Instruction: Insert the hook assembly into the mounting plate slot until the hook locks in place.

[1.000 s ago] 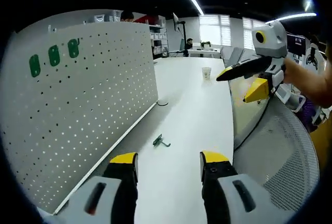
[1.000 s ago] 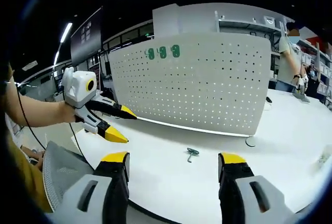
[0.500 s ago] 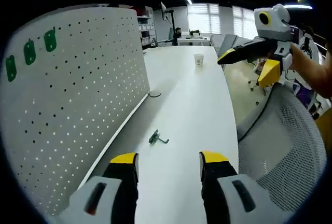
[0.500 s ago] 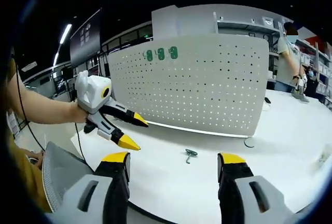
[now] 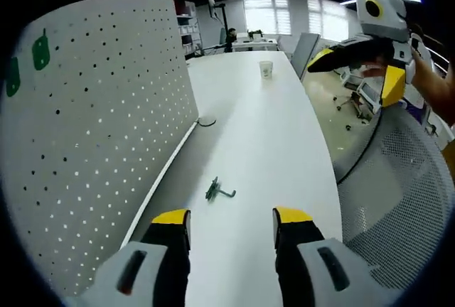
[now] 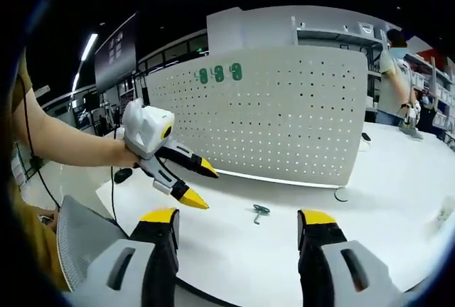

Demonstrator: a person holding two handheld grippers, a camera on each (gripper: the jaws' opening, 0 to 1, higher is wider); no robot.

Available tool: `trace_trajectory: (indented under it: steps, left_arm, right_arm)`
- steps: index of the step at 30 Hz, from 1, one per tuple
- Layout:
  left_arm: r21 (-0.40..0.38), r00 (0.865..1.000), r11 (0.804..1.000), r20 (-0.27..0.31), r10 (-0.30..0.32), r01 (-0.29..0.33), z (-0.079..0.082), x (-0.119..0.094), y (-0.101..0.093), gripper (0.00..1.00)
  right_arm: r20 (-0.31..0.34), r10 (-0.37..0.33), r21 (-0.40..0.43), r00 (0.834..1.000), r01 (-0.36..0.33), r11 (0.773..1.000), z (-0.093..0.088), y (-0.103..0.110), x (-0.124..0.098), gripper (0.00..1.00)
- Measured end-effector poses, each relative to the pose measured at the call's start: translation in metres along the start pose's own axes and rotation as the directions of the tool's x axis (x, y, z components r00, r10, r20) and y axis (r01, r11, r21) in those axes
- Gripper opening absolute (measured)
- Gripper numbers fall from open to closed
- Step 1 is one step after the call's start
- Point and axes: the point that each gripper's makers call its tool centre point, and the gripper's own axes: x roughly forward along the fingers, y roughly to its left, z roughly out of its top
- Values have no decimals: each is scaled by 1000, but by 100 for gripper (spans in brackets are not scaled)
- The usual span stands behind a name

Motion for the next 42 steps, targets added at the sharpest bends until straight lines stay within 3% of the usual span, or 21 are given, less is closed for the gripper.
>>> trace_trajectory:
  steps: [17,42]
  left_arm:
    - [56,996,997,-77,-51,55,-6,37,8,47]
    - [132,972,982,-211,-103,133,-17,78,23,47]
  right_arm:
    - [-13,-17,12,1000,17,1000,-4,-5,-5,64]
    - [-11,-19,20,1000,19,1000,-2,-10,-1,63]
